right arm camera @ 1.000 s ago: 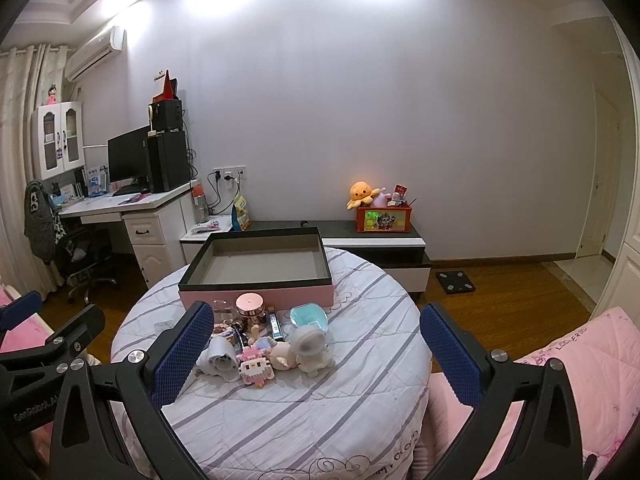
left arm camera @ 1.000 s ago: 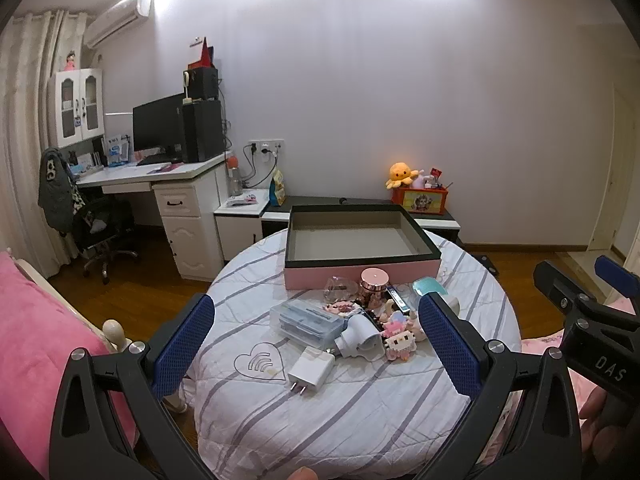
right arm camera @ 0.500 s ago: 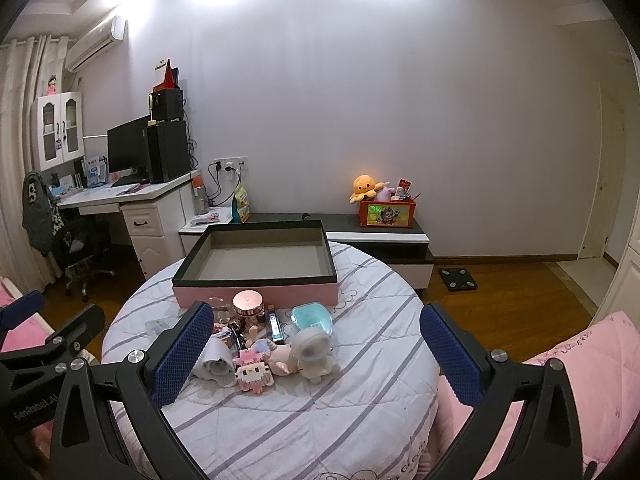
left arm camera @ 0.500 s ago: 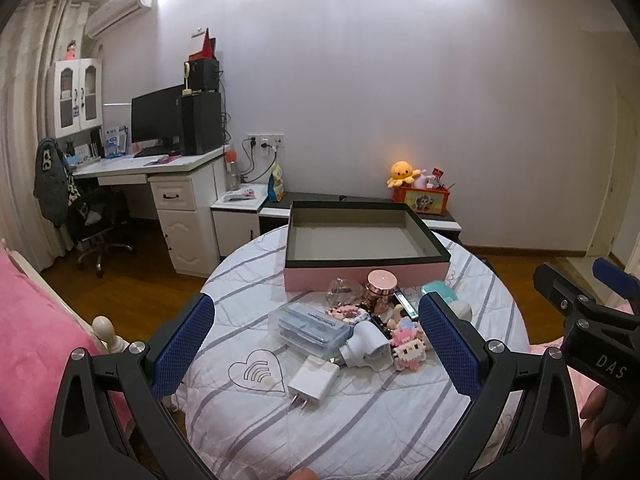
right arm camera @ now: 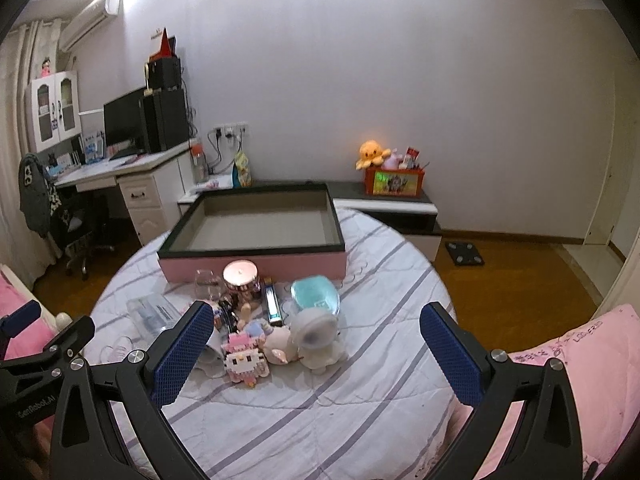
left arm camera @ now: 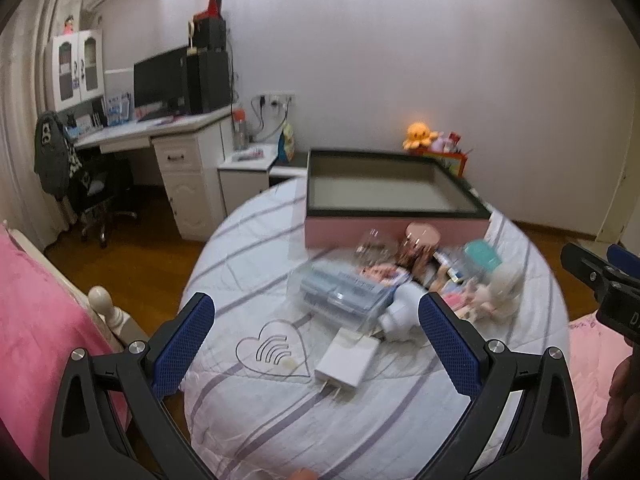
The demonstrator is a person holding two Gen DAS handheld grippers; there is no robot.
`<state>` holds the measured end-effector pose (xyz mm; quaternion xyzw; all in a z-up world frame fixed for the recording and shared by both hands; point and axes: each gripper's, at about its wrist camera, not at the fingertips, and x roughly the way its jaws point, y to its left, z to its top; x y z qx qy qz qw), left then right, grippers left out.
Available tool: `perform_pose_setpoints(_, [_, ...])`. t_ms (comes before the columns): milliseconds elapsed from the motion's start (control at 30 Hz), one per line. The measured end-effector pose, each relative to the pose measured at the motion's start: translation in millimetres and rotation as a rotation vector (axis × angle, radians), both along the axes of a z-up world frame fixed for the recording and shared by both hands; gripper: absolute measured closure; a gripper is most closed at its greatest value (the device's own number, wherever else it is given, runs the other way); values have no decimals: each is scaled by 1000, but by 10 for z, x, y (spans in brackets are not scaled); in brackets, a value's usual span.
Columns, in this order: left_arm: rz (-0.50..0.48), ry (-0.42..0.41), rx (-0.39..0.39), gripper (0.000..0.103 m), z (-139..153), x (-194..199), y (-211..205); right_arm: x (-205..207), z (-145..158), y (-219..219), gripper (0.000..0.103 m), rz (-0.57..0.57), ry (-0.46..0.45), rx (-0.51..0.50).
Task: Organize rigid objects
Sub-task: 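Grasp the white charger with the left tool while the right tool grasps the white astronaut figure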
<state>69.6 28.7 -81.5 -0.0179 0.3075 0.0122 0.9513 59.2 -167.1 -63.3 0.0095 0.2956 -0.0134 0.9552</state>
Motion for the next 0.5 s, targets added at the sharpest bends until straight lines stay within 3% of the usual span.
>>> perform_pose_setpoints(267, [0, 112, -8, 0, -416, 237, 64, 307, -453, -45, 0, 4, 149, 23])
perform_pose_setpoints(500, [-87, 193, -21, 0, -706, 317, -95, 492, -663, -100, 0, 8, 221, 42])
